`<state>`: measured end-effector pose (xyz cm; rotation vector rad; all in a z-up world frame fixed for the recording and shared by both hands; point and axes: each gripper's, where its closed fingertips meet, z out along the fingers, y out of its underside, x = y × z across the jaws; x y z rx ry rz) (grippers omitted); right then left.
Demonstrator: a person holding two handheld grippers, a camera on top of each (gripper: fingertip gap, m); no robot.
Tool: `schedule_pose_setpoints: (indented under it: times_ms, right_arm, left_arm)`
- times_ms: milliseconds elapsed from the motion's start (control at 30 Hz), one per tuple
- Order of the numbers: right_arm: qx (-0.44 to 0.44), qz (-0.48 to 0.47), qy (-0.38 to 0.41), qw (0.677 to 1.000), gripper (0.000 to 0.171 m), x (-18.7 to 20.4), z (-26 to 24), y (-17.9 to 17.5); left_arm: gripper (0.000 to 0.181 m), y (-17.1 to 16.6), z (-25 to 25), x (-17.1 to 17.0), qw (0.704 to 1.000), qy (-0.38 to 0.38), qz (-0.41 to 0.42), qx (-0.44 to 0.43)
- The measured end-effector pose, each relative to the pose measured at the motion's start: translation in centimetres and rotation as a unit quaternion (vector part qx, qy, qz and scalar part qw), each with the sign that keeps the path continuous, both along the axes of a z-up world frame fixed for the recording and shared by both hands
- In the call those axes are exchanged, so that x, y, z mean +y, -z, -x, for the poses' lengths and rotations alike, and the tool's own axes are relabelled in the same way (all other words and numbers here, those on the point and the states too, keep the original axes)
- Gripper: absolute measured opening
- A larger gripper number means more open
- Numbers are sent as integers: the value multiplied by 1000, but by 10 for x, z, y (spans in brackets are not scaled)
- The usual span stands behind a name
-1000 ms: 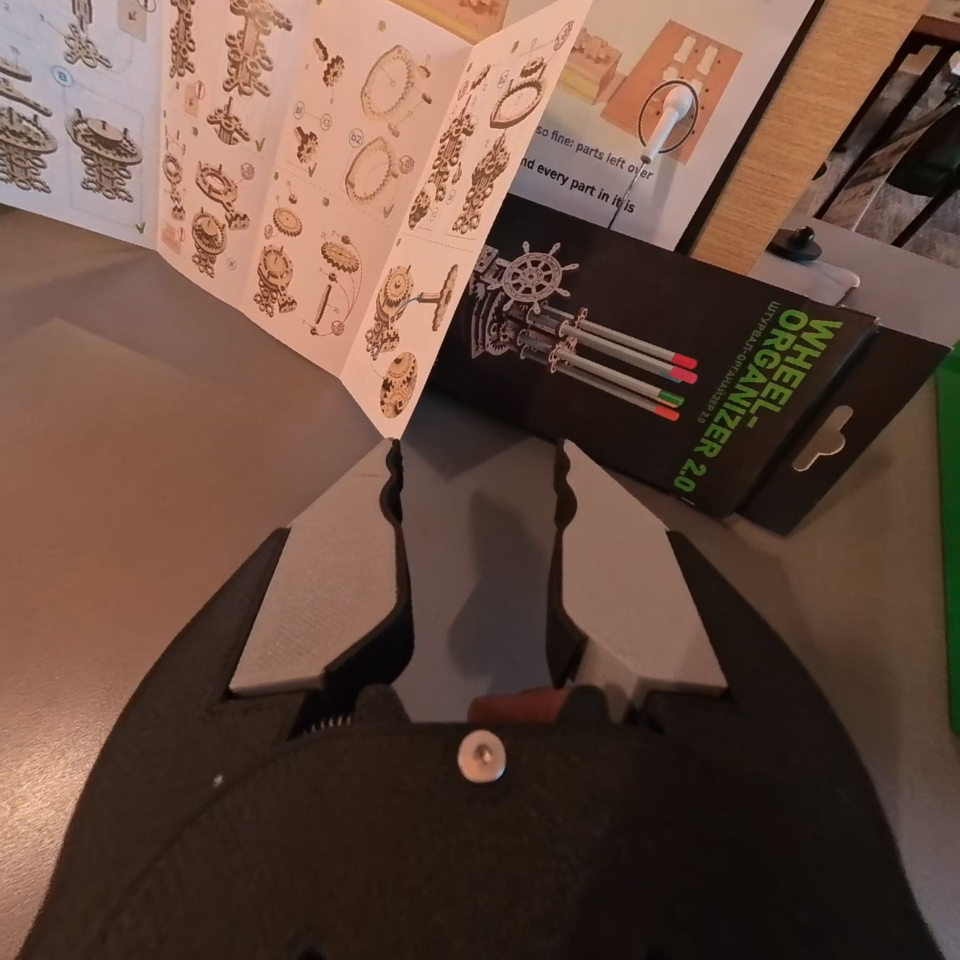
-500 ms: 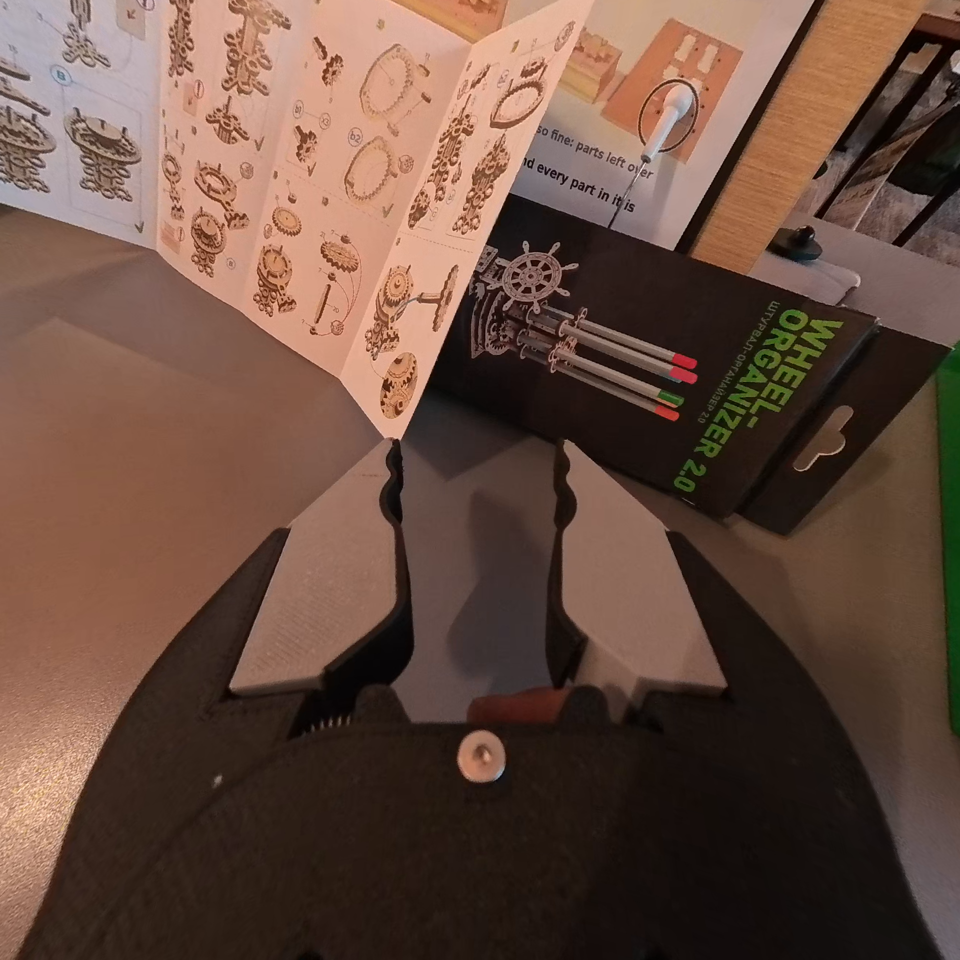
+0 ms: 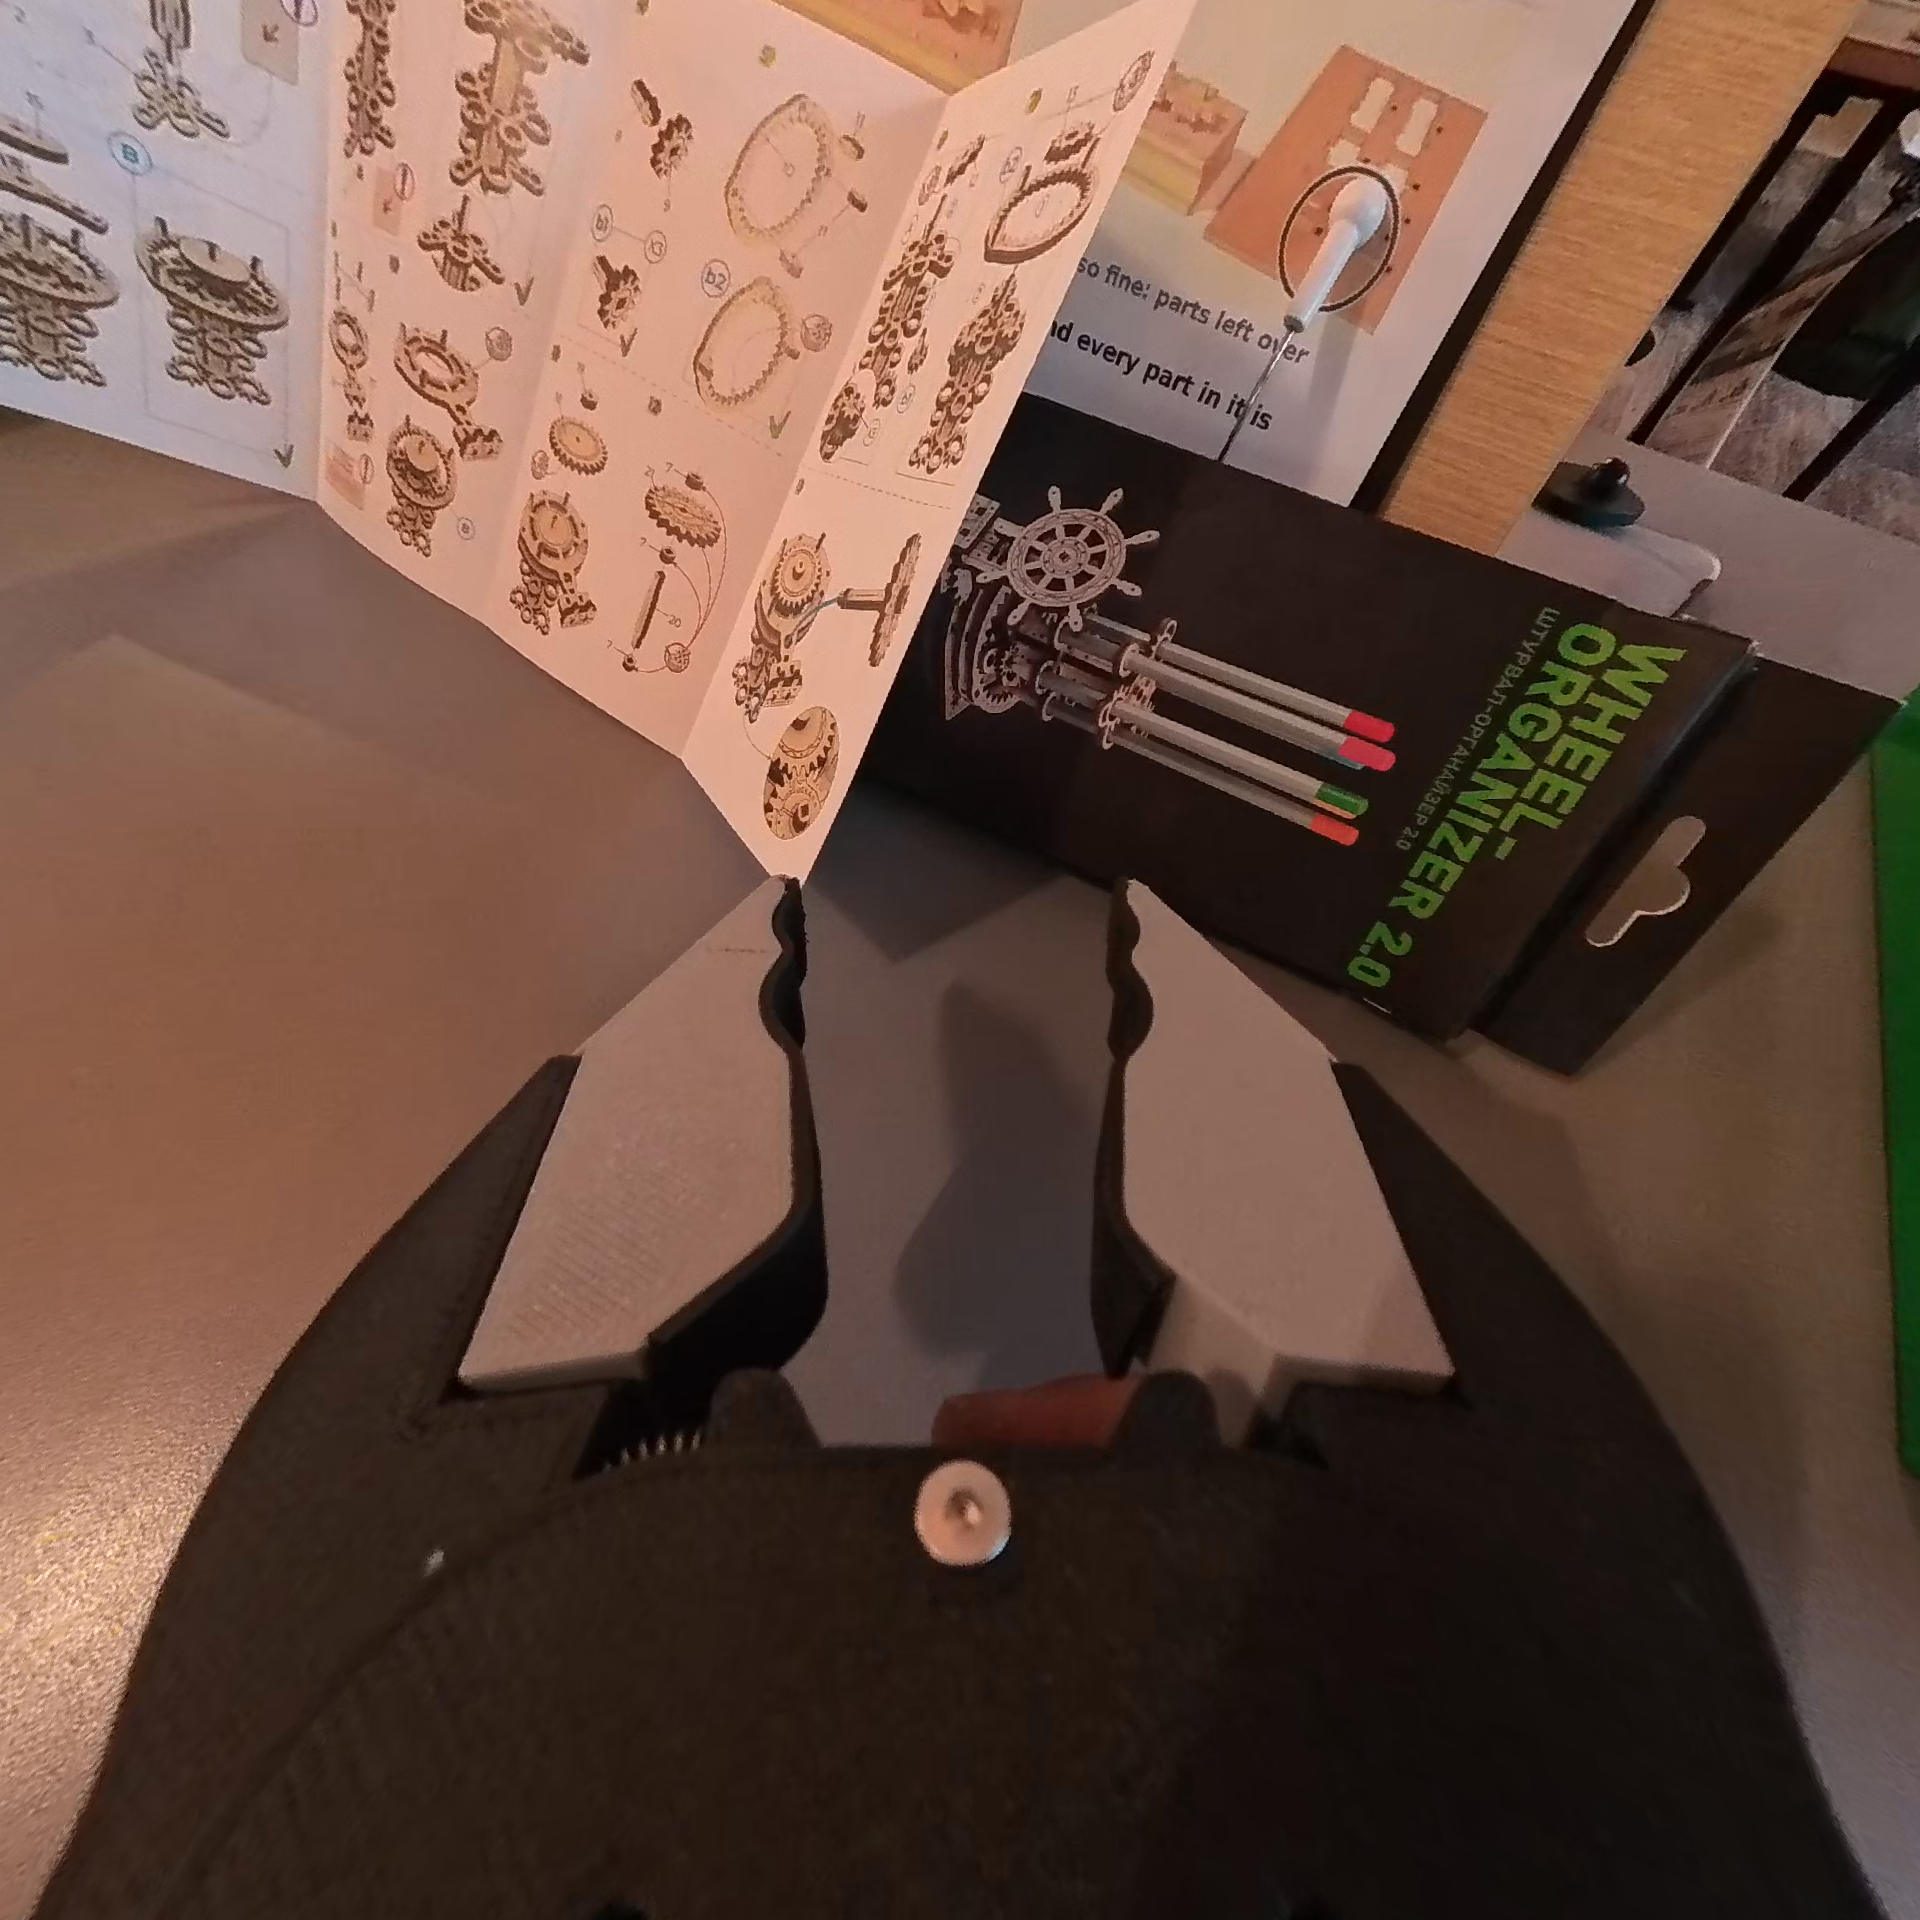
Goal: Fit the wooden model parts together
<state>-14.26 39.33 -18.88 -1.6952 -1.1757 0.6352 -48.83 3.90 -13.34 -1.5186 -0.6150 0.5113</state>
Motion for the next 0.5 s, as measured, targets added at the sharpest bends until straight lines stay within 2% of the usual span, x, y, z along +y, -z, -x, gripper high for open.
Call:
schedule_pose_setpoints:
  times_ms: [500]
  right_arm:
    - [3,-1,4,1000,55,0,-1,-1]
  left_arm:
    - [44,-4,-3,-1,1000,-1,-8,15]
